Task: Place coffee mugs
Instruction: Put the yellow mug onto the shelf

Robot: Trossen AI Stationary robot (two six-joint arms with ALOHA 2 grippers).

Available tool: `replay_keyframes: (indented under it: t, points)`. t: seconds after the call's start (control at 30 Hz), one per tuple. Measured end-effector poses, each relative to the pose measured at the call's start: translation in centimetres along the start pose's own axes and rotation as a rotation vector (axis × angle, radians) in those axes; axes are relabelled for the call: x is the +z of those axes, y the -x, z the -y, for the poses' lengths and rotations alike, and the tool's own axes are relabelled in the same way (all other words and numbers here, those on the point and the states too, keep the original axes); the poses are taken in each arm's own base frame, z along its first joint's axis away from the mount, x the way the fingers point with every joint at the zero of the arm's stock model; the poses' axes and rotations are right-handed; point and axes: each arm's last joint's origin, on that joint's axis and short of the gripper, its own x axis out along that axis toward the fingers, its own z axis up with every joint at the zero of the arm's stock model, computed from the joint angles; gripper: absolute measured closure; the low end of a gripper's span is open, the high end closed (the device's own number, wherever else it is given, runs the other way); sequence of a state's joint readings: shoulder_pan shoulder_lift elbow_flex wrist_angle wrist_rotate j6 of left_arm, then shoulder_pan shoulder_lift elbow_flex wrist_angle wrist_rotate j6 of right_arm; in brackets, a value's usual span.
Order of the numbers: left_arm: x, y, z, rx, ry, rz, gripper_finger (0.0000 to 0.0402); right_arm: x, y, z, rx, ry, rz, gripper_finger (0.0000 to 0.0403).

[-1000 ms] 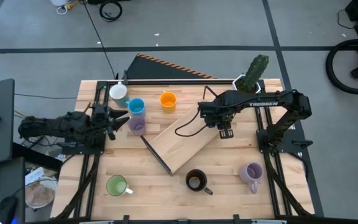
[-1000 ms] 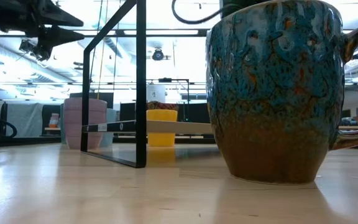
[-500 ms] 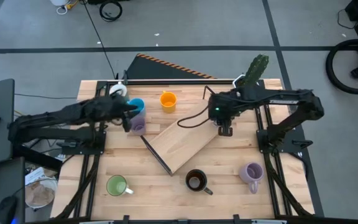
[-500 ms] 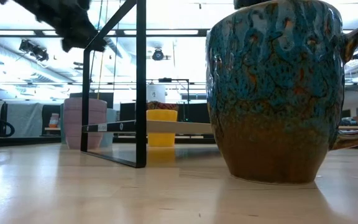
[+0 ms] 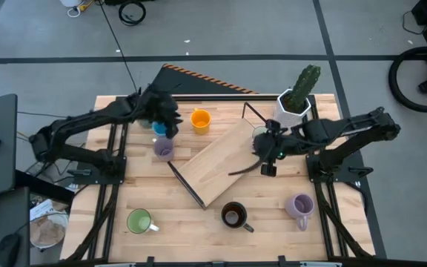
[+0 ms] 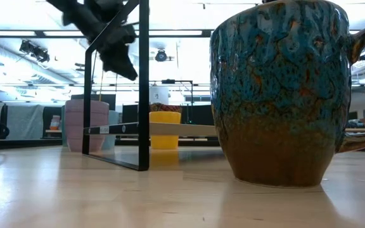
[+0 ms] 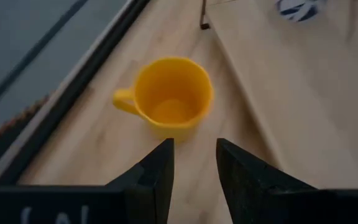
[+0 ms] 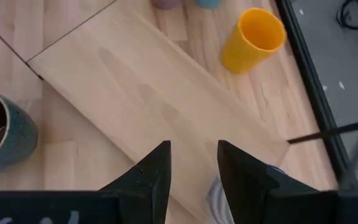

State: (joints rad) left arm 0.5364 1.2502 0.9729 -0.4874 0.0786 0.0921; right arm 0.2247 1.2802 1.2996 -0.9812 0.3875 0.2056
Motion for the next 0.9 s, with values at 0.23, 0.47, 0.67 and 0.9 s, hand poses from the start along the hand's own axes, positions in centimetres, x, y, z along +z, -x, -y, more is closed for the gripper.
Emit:
replay_keyframes:
  t: [0.23, 0.47, 0.67, 0.9]
  points:
    - [3.2, -1.5, -0.2, 0.019, -0.28, -0.115, 0.0276, -2.2, -0.8, -0.8, 0.025, 0.042, 0.108, 0.0266]
    - [3.7, -4.0, 0.9, 0.023, -0.458, -0.287, 0.0222, -4.6, -2.0, -0.6, -0.005, 0.023, 0.192, 0.0266]
    - [3.9, -6.5, 2.0, 0.002, -0.569, -0.342, 0.0155, -5.9, -2.9, -0.7, 0.001, 0.018, 0.208, 0.0266]
    - [4.2, -9.1, 3.3, 0.0, -0.753, -0.381, 0.0152, -6.0, -2.8, -1.1, 0.052, 0.059, 0.202, 0.0266]
